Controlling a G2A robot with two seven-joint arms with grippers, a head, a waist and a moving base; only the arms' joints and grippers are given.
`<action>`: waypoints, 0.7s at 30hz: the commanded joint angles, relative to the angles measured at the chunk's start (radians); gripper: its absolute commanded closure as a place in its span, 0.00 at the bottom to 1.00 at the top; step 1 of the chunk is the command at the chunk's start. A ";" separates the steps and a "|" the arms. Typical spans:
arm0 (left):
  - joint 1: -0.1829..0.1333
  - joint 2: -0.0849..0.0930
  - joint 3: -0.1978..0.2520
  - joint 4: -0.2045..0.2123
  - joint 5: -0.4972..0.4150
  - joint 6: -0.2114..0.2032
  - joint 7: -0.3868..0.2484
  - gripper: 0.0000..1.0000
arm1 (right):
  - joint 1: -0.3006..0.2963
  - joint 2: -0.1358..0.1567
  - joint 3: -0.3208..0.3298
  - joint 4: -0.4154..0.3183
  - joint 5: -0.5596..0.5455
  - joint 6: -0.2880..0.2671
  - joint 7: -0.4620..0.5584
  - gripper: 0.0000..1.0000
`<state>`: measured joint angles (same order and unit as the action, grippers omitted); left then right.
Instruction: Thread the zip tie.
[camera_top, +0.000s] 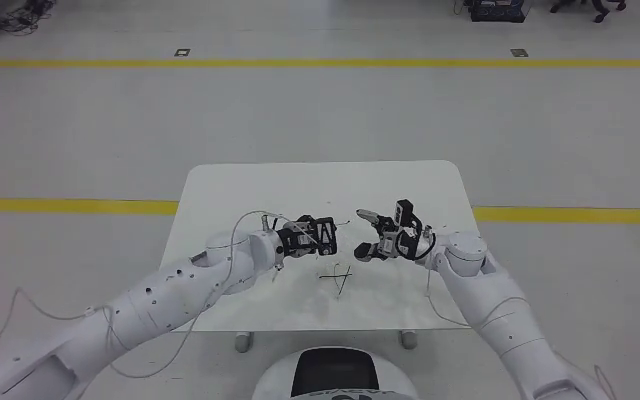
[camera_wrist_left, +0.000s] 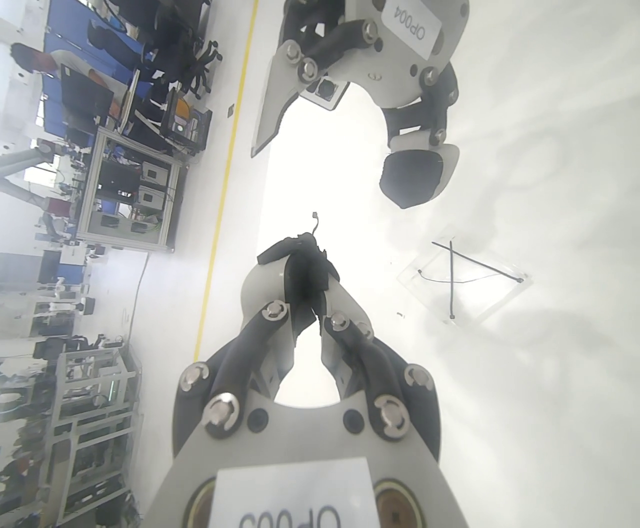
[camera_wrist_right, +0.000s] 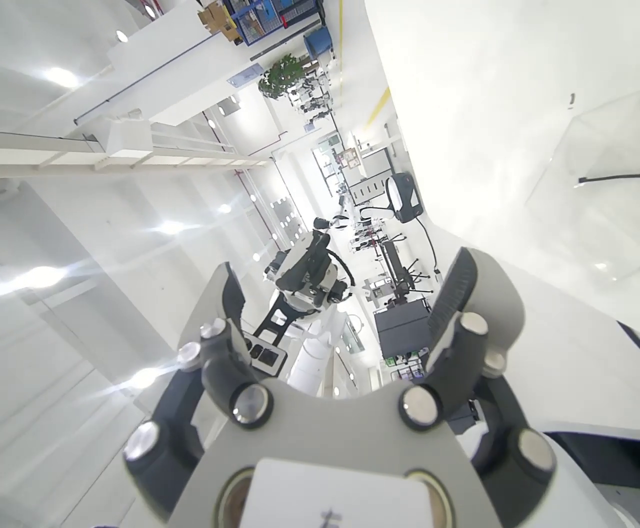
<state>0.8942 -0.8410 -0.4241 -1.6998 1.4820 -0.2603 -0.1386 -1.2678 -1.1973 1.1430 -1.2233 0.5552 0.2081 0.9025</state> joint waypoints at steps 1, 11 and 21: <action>0.004 0.001 -0.006 -0.001 0.002 -0.001 0.003 1.00 | 0.001 0.000 0.000 0.001 0.001 0.001 0.001 0.00; 0.016 -0.003 -0.029 0.021 -0.102 -0.018 -0.006 1.00 | 0.001 0.000 0.000 0.001 0.001 0.001 0.001 0.00; 0.031 -0.020 -0.110 0.078 -0.614 -0.080 -0.184 1.00 | -0.028 0.019 0.042 -0.031 -0.082 -0.107 -0.001 0.00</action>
<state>0.9275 -0.8600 -0.5326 -1.6238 0.9071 -0.3394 -0.3092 -1.2946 -1.1795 1.1820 -1.2531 0.4810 0.1108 0.8974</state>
